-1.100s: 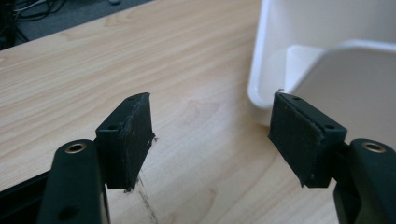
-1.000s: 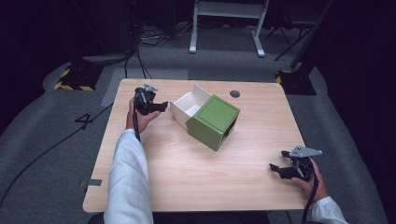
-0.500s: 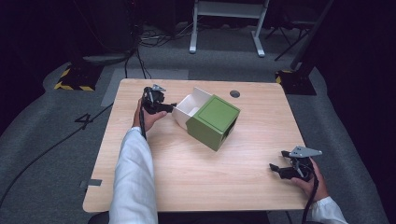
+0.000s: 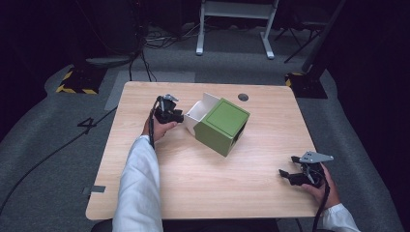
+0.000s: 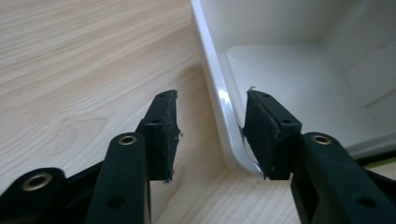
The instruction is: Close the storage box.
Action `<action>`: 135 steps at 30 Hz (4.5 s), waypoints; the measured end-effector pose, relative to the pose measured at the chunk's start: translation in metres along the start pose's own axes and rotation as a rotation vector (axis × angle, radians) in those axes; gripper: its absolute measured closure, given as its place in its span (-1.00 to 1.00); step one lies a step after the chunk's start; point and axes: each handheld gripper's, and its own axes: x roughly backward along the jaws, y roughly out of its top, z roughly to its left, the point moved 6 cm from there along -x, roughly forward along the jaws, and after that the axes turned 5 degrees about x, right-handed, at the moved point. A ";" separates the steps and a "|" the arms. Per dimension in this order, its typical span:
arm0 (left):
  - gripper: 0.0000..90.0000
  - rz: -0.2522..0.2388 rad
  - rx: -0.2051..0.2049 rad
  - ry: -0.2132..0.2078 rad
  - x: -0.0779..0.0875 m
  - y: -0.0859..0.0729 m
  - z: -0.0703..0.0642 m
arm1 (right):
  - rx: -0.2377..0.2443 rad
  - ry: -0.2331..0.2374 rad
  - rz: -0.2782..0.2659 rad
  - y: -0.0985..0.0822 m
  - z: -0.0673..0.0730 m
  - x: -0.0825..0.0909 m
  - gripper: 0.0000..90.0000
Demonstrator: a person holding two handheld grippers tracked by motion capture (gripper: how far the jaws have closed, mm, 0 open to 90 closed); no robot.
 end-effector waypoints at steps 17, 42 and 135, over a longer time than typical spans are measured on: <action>0.37 0.030 -0.113 -0.103 -0.019 0.005 -0.045 | 0.000 0.000 0.000 0.000 0.000 0.000 -0.64; 0.17 0.044 -0.161 -0.172 -0.038 0.001 -0.088 | -0.001 0.001 0.001 0.000 0.000 0.000 -0.64; -0.60 0.161 -0.326 0.257 0.090 -0.138 -0.056 | -0.004 -0.001 0.001 0.000 0.000 0.000 -0.64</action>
